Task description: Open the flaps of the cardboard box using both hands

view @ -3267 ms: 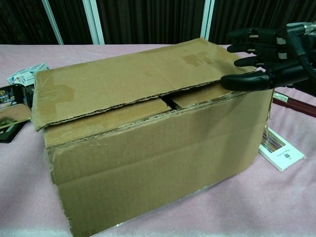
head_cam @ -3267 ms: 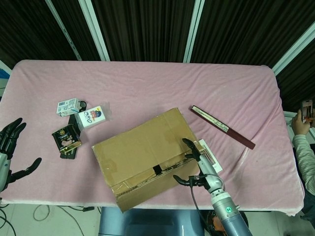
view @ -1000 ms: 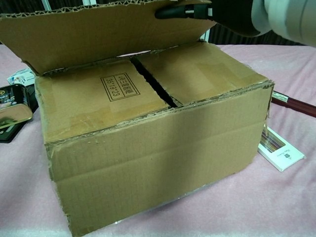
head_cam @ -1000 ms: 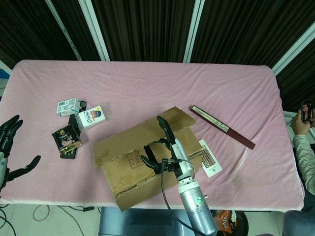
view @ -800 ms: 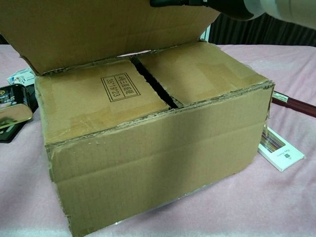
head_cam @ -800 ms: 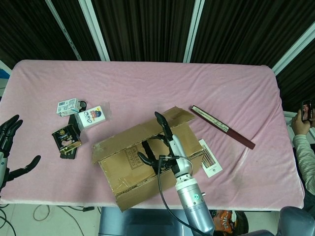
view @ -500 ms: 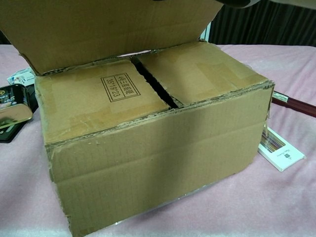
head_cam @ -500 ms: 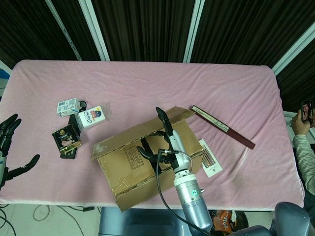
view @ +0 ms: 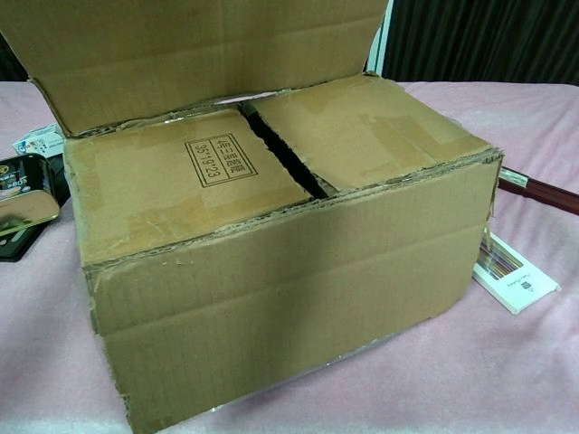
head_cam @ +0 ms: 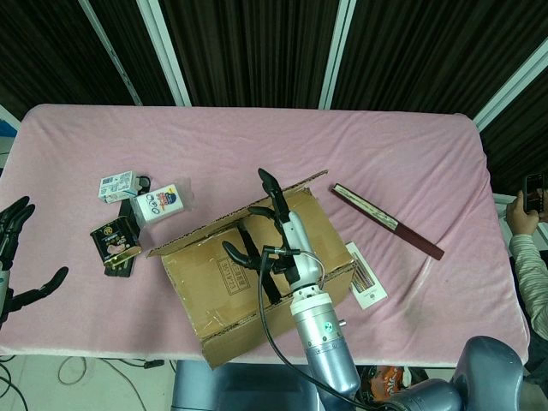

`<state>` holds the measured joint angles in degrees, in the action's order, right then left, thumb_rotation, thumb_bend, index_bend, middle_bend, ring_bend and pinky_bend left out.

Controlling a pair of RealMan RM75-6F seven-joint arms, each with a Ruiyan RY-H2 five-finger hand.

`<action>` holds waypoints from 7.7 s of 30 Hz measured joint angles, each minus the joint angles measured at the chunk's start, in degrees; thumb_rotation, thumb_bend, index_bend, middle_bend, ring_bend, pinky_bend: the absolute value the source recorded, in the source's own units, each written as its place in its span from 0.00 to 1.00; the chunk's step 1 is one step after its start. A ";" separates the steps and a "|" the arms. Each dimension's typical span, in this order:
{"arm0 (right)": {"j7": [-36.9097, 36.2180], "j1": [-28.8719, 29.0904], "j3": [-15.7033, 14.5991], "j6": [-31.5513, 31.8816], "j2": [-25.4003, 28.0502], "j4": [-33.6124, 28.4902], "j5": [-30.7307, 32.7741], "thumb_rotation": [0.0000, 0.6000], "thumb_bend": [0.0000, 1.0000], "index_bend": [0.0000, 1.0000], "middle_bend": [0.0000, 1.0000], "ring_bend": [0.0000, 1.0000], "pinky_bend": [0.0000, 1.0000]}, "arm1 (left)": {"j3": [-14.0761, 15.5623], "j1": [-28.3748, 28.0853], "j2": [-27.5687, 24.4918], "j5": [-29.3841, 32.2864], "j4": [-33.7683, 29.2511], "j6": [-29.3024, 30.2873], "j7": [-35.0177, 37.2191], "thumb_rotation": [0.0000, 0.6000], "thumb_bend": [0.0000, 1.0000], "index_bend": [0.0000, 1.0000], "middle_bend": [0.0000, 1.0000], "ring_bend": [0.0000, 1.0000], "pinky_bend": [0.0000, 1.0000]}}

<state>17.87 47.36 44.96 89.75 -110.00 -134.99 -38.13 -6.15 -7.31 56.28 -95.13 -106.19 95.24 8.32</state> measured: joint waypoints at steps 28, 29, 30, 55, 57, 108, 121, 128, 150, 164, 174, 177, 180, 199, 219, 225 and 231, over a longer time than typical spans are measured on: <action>-4.14 12.95 5.40 -3.25 -6.03 16.94 4.61 1.00 0.29 0.00 0.00 0.00 0.21 | -0.04 -0.61 0.66 0.58 1.73 -1.14 1.13 1.00 0.21 0.00 0.03 0.04 0.15; -4.30 13.08 5.68 -3.44 -5.90 17.33 4.91 1.00 0.29 0.00 0.00 0.00 0.21 | -0.07 -0.60 0.62 0.74 1.66 -1.19 1.29 1.00 0.21 0.00 0.03 0.04 0.15; -4.43 13.17 5.89 -3.59 -5.72 17.60 5.14 1.00 0.29 0.00 0.00 0.00 0.21 | -0.09 -0.61 0.57 0.88 1.59 -1.27 1.41 1.00 0.21 0.00 0.03 0.04 0.15; -6.07 17.38 8.26 -4.79 -2.80 21.47 8.91 1.00 0.29 0.00 0.00 0.00 0.21 | -0.05 -0.70 0.50 1.24 1.40 -1.82 1.44 1.00 0.21 0.00 0.03 0.04 0.15; -5.58 16.76 7.42 -4.27 -2.13 20.45 8.60 1.00 0.29 0.00 0.00 0.00 0.21 | 0.15 -0.68 0.52 1.04 1.43 -1.95 1.25 1.00 0.21 0.00 0.03 0.04 0.15; -10.80 -38.74 -43.06 4.84 49.84 30.22 -48.02 1.00 0.23 0.00 0.00 0.00 0.21 | 3.18 -0.63 1.80 -1.60 0.73 -5.34 -9.13 1.00 0.18 0.00 0.02 0.04 0.14; -15.96 -40.61 -41.48 3.77 45.48 40.89 -48.06 1.00 0.23 0.00 0.00 0.00 0.21 | 2.94 -6.90 -2.47 -1.32 -7.51 -18.34 -16.56 1.00 0.40 0.00 0.03 0.05 0.17; -17.31 -40.81 -40.80 3.41 44.85 42.50 -48.36 1.00 0.23 0.00 0.00 0.00 0.21 | 0.94 -15.76 -7.61 4.63 -15.31 -34.10 -23.35 1.00 0.57 0.03 0.09 0.11 0.23; -19.67 -41.30 -39.05 1.01 44.48 42.79 -47.00 1.00 0.23 0.00 0.00 0.00 0.21 | -7.25 -53.18 -4.46 42.03 -17.52 -60.43 -44.70 1.00 0.75 0.14 0.26 0.22 0.31; -19.98 -41.50 -38.57 0.07 44.35 42.73 -46.85 1.00 0.23 0.00 0.00 0.00 0.21 | 0.25 -66.07 3.01 53.67 -13.95 -56.89 -51.88 1.00 0.76 0.18 0.30 0.22 0.29; -20.37 -41.66 -38.31 -0.04 44.26 42.89 -47.11 1.00 0.25 0.00 0.00 0.00 0.21 | 4.37 -71.49 5.74 58.38 -13.57 -53.66 -54.11 1.00 0.86 0.26 0.46 0.34 0.37; -20.38 -41.74 -38.30 -0.04 44.18 43.07 -47.23 1.00 0.26 0.00 0.00 0.00 0.21 | 4.82 -72.06 5.80 58.54 -13.88 -52.75 -53.83 1.00 0.90 0.29 0.50 0.37 0.40; -20.39 -41.82 -38.23 -0.16 44.11 43.10 -47.10 1.00 0.27 0.00 0.00 0.00 0.21 | 4.84 -72.23 5.61 58.27 -14.09 -52.42 -52.79 1.00 0.93 0.32 0.54 0.40 0.44; -20.43 -42.02 -38.15 -0.62 43.88 43.32 -47.13 1.00 0.31 0.00 0.00 0.00 0.21 | 1.94 -71.75 -4.39 57.75 -17.64 -55.70 -40.56 1.00 0.94 0.35 0.58 0.44 0.47; -19.73 -42.43 -38.30 -0.66 43.37 43.04 -47.19 1.00 0.32 0.00 0.00 0.00 0.21 | -1.85 -70.25 -17.68 54.22 -22.97 -64.98 -28.77 1.00 0.94 0.35 0.58 0.44 0.48; -19.97 -42.47 -38.22 -0.82 43.35 43.11 -47.04 1.00 0.32 0.00 0.00 0.00 0.21 | -3.92 -69.91 -22.17 53.11 -25.01 -68.29 -24.70 1.00 0.94 0.35 0.58 0.44 0.48; -20.18 -42.51 -38.14 -0.85 43.31 43.25 -47.07 1.00 0.32 0.00 0.00 0.00 0.21 | -6.19 -68.77 -26.80 51.65 -26.56 -72.22 -19.93 1.00 0.94 0.35 0.58 0.44 0.48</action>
<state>-2.31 4.85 6.82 88.89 -66.69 -91.74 -85.20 -12.35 -76.07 29.48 -43.47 -132.74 23.02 -11.61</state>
